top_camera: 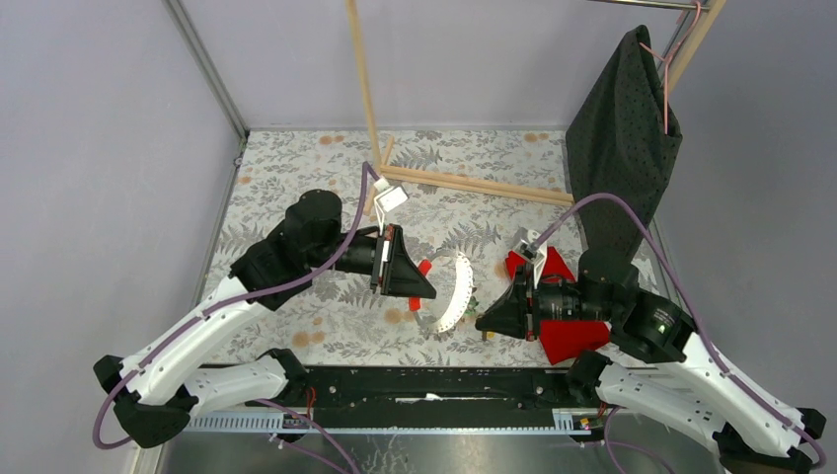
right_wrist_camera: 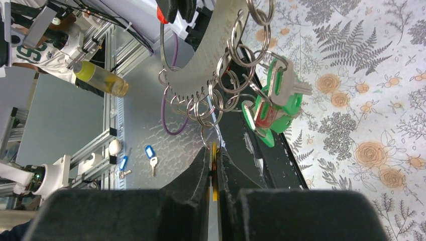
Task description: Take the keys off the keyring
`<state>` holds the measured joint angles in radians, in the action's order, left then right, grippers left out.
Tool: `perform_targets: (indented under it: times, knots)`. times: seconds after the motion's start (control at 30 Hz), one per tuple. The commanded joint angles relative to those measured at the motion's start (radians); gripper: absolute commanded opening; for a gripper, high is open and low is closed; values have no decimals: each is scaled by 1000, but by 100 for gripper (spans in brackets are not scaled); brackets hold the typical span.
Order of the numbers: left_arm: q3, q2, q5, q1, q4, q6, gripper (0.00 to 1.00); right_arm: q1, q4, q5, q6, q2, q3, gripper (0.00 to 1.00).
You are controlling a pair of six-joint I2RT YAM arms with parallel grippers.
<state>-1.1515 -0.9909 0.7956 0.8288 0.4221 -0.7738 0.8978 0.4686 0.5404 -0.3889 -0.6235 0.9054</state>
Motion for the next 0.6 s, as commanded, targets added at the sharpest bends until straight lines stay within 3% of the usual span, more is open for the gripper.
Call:
perform_targets:
  times: [0.0,0.57]
  knots:
    - [-61,34,-54,4,39,118,0,3,0,49,-6,-17,45,0]
    - [5,57,-87,6,71,190,0,3,26,-4,-71,-147,58,0]
